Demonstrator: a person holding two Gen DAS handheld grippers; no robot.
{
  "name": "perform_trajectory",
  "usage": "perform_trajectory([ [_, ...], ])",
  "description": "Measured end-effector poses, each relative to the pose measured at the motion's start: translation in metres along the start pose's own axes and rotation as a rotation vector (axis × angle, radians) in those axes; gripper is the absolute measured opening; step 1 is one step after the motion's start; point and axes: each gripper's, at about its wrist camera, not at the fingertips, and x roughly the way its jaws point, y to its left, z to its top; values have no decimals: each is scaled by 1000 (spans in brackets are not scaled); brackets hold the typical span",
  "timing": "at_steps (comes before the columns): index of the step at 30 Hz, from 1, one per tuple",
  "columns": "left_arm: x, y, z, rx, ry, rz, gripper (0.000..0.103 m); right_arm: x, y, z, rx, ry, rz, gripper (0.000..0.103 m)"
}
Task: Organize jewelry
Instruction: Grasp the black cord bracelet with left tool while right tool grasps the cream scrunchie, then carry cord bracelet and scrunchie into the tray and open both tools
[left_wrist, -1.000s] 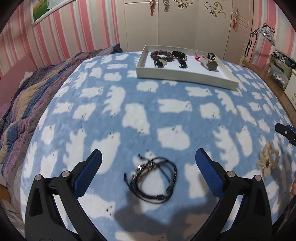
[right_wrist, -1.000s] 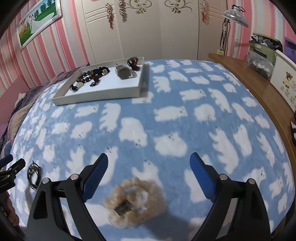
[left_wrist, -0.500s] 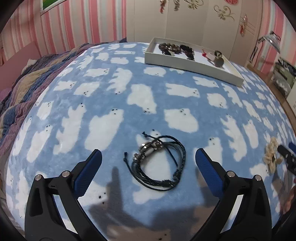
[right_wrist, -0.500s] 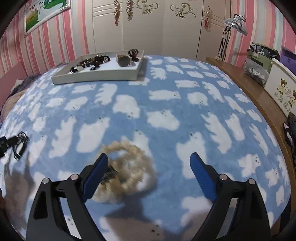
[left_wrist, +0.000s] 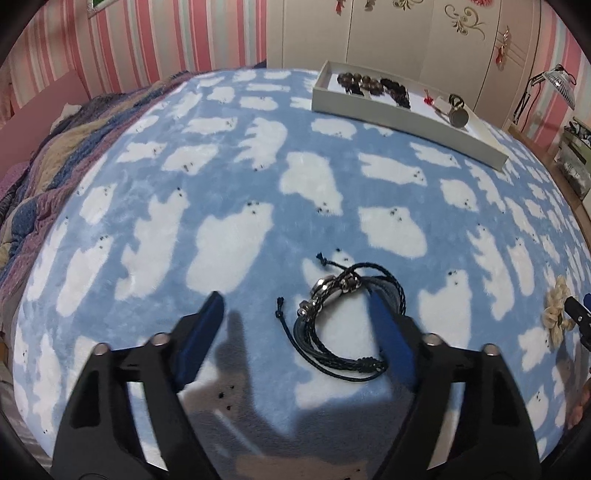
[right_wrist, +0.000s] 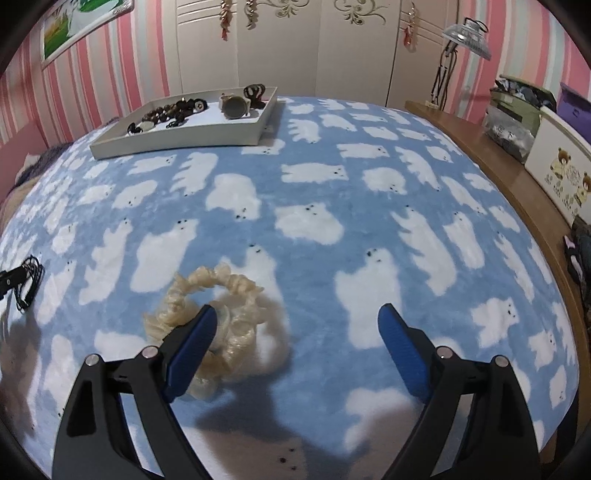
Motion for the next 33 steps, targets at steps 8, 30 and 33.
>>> perform_trajectory([
  [8,10,-7,2,26,32,-17,53,12,5,0,-13,65,39,49],
  [30,13,-28,3,146,15,6,31,19,27,5,-98,53,52,16],
  [33,14,-29,2,154,12,11,31,19,27,6,-97,52,52,16],
])
